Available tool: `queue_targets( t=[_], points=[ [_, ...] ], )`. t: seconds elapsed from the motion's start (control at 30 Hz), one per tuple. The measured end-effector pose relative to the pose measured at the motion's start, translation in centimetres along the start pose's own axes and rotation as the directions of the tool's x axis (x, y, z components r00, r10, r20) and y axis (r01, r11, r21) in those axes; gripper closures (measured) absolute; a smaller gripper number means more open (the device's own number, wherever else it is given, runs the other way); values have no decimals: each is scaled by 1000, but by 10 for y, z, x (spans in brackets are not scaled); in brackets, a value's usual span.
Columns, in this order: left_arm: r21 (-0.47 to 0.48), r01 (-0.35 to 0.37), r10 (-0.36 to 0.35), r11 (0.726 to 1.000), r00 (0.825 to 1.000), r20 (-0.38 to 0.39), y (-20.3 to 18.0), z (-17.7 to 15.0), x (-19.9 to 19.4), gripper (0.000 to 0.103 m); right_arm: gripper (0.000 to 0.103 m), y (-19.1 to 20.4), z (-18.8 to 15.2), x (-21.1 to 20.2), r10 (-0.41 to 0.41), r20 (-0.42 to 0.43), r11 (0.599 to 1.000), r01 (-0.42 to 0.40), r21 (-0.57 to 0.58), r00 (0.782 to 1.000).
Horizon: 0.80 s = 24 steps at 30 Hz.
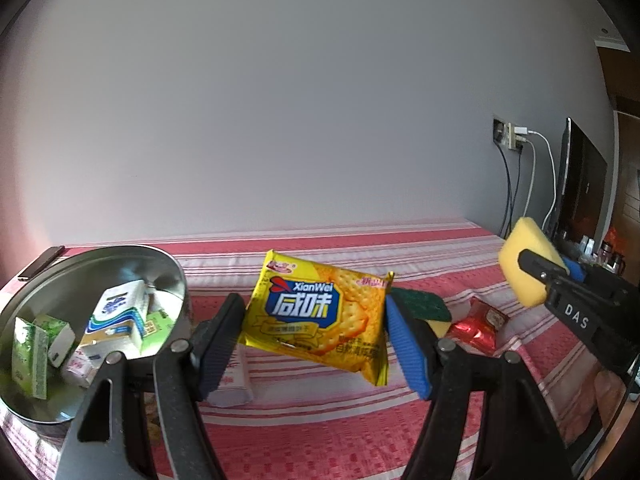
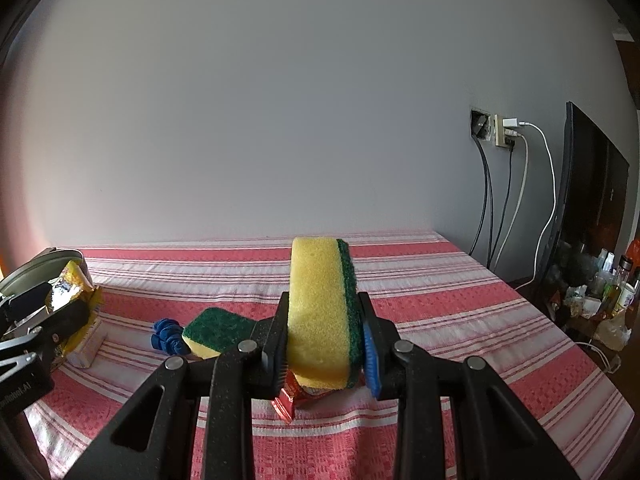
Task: Organize objects
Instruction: 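Carry the cracker packet with left gripper while right carries the sponge over the tin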
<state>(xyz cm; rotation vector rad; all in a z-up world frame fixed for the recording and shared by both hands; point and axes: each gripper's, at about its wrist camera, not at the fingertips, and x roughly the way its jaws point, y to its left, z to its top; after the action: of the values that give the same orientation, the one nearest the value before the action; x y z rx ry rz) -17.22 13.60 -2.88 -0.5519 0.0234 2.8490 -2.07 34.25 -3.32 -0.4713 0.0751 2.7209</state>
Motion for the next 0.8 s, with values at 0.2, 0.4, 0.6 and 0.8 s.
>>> queue_targets(
  t=[0.2, 0.4, 0.6, 0.8],
  points=[
    [1, -27, 27, 1000, 999, 26, 6, 0, -7, 32, 71, 2, 1, -4, 12, 28, 1000, -12, -6, 1000],
    [-2, -44, 44, 999, 998, 36, 10, 0, -13, 32, 71, 7, 1, -5, 39, 44, 999, -37, -31, 998],
    [-19, -52, 52, 998, 998, 28, 20, -1, -18, 32, 71, 29, 3, -7, 94, 44, 994, -91, -61, 995],
    [-47, -68, 69, 997, 997, 35, 38, 1, -26, 32, 71, 53, 12, -11, 152, 49, 985, -147, -93, 987]
  ],
)
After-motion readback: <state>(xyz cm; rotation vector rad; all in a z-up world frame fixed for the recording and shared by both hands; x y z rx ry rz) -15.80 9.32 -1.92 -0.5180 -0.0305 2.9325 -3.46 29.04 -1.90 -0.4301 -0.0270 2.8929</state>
